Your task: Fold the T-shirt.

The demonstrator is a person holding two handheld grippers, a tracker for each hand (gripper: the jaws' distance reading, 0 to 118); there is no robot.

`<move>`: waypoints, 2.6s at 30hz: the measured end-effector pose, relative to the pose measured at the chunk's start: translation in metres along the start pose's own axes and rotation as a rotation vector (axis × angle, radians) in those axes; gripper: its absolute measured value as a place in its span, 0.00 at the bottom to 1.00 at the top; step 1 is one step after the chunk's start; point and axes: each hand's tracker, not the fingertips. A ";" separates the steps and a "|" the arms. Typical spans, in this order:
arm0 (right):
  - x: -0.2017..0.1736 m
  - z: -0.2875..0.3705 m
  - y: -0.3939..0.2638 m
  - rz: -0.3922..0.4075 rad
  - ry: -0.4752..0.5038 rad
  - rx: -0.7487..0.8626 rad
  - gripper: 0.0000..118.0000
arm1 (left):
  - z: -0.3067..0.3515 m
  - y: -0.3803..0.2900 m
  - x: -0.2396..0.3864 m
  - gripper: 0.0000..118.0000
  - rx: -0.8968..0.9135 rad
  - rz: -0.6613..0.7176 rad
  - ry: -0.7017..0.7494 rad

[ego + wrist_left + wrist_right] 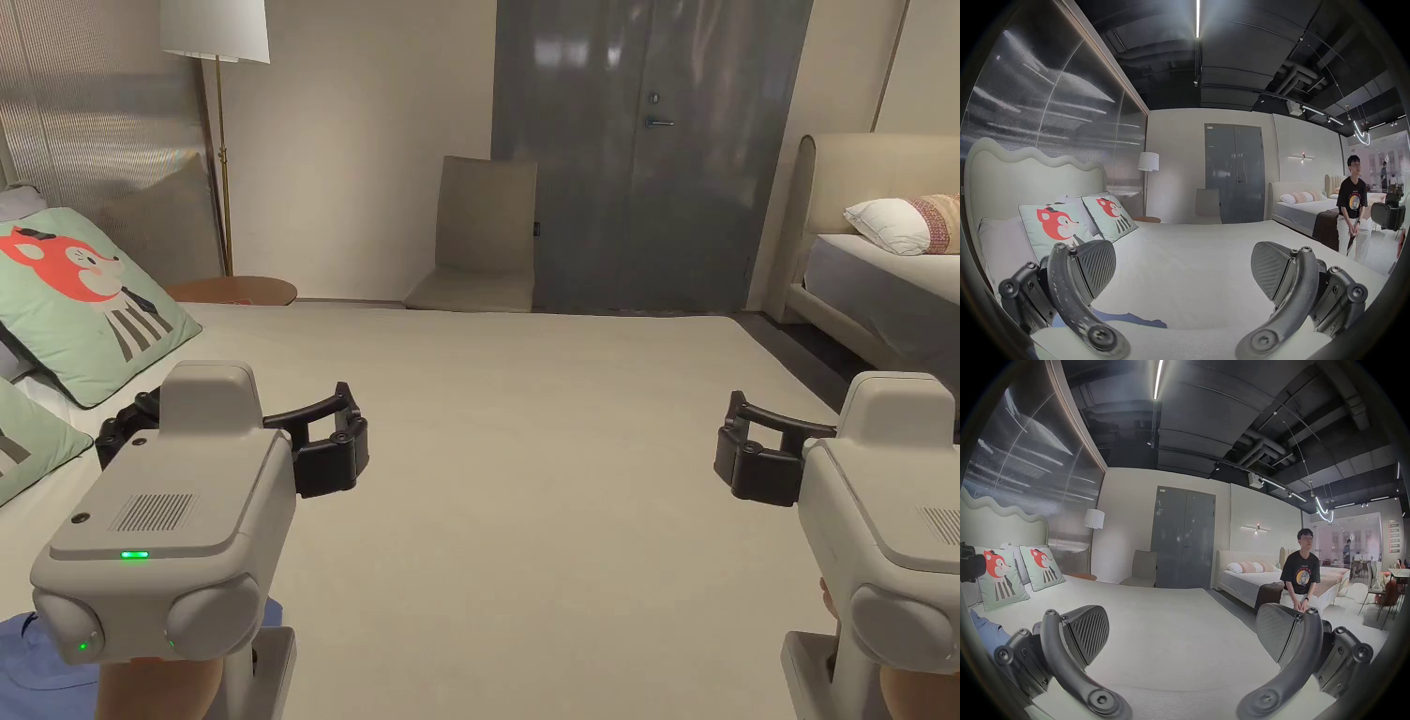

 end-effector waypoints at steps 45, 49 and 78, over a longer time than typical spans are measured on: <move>-0.183 -0.004 -0.001 -0.026 0.441 0.002 0.01 | 0.081 -0.006 -0.155 0.00 -0.078 -0.027 0.386; -0.181 -0.010 -0.009 -0.009 0.431 -0.026 0.01 | 0.067 -0.029 -0.153 0.00 -0.164 0.002 0.357; -0.205 -0.067 -0.105 0.074 0.433 -0.309 0.01 | -0.039 -0.196 -0.186 0.10 -1.185 0.235 0.229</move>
